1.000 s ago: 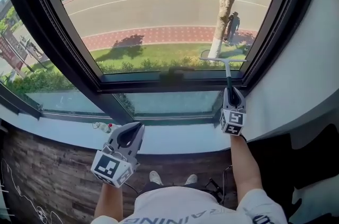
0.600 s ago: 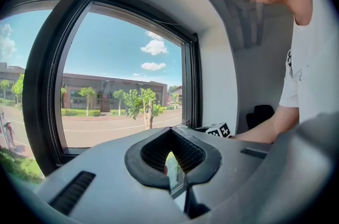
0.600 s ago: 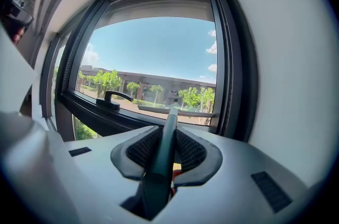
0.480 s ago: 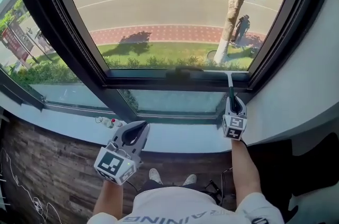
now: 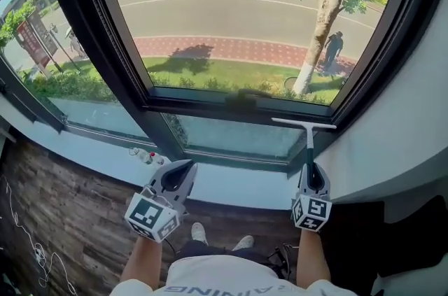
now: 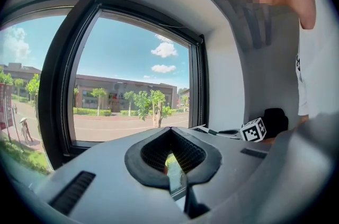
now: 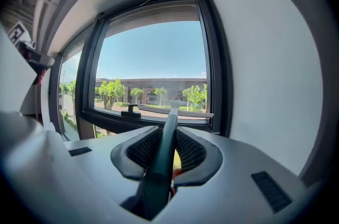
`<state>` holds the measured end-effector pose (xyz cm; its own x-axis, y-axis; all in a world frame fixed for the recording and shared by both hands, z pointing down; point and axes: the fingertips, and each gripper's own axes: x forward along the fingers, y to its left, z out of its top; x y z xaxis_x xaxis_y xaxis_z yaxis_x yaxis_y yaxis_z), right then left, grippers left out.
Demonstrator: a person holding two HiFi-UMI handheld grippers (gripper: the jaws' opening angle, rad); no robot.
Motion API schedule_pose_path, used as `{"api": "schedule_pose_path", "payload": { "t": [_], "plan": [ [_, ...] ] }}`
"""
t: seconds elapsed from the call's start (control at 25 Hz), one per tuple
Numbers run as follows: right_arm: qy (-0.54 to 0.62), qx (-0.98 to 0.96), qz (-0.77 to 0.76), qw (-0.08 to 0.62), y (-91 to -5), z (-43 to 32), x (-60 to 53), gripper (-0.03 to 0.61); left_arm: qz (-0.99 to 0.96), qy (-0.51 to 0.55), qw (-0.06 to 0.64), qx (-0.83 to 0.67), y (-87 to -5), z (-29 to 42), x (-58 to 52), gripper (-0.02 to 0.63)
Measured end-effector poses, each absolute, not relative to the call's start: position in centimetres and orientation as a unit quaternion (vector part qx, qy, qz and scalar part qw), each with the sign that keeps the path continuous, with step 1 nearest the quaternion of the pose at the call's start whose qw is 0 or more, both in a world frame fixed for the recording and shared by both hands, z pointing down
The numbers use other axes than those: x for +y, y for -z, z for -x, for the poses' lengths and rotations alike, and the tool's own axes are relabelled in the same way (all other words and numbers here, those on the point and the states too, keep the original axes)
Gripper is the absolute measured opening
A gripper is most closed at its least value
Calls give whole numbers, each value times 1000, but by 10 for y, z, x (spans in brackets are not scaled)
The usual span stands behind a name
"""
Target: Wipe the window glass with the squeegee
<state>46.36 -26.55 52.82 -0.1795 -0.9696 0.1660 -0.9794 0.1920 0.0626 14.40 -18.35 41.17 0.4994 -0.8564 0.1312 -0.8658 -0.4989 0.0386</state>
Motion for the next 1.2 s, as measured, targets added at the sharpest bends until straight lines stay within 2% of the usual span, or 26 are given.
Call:
{"api": "schedule_pose_path", "payload": {
  "t": [0.2, 0.44, 0.68, 0.88, 1.2],
  "plan": [
    [-8, -772, -634, 35, -482, -457, -244, 100, -866, -48, 43, -495, -416, -144, -181, 18],
    [39, -768, -638, -22, -399, -414, -235, 100, -884, -49, 37, -464, -416, -108, -187, 17],
    [84, -754, -648, -72, -320, -325, -240, 100, -897, -60, 1, -438, -399, -22, -194, 17],
    [117, -753, -640, -100, -270, -250, -260, 100, -899, -52, 5, -436, -394, 47, -206, 17],
    [183, -738, -636, -130, -135, -214, -324, 100, -912, -44, 28, -408, -406, 56, -198, 18]
  ]
}}
